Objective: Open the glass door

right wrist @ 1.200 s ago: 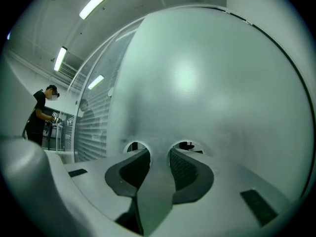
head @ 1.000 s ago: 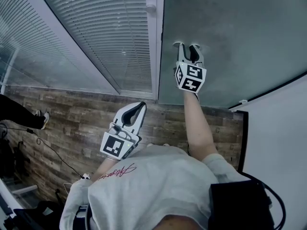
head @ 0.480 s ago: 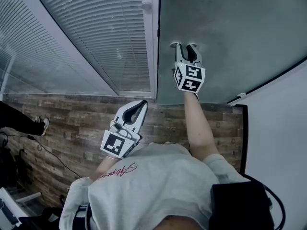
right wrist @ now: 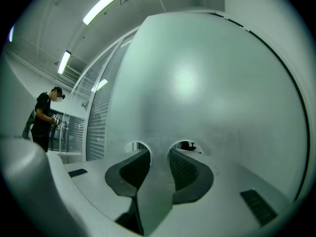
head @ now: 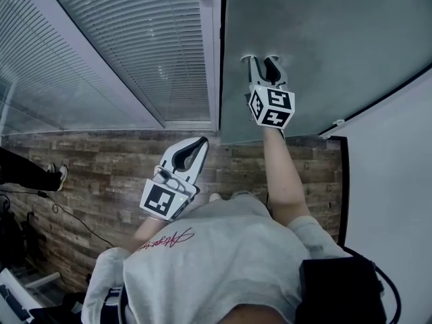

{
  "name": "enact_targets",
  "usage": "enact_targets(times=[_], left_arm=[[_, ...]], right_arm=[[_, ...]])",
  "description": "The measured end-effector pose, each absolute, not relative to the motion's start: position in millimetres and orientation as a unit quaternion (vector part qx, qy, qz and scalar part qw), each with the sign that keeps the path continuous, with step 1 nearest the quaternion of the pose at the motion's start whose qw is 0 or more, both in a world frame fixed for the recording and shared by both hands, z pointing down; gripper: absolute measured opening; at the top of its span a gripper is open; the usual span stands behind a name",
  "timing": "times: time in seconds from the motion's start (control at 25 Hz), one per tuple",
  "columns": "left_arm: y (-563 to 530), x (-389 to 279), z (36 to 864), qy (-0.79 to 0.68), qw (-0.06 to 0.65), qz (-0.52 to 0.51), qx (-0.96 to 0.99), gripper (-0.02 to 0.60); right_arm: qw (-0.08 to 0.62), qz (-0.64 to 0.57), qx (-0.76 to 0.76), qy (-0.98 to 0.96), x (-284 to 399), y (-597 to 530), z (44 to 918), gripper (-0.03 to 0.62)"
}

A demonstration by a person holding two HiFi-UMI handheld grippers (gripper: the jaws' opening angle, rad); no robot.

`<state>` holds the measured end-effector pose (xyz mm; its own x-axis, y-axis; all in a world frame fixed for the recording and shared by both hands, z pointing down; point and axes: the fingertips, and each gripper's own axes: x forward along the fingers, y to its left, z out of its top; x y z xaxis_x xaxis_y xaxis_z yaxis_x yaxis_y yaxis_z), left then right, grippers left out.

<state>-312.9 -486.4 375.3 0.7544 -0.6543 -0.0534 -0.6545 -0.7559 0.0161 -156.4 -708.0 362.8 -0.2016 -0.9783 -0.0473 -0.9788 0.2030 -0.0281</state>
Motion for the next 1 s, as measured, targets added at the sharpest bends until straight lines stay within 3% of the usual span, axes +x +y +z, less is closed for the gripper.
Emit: enact_targets(times=[1.0], left_arm=[[-410.5,-242.9,354.5,0.385,0.013,0.047,-0.922,0.017]], right_arm=[[0.032,0.003,-0.568,0.822,-145.0,-599.1,361.7,0.133]])
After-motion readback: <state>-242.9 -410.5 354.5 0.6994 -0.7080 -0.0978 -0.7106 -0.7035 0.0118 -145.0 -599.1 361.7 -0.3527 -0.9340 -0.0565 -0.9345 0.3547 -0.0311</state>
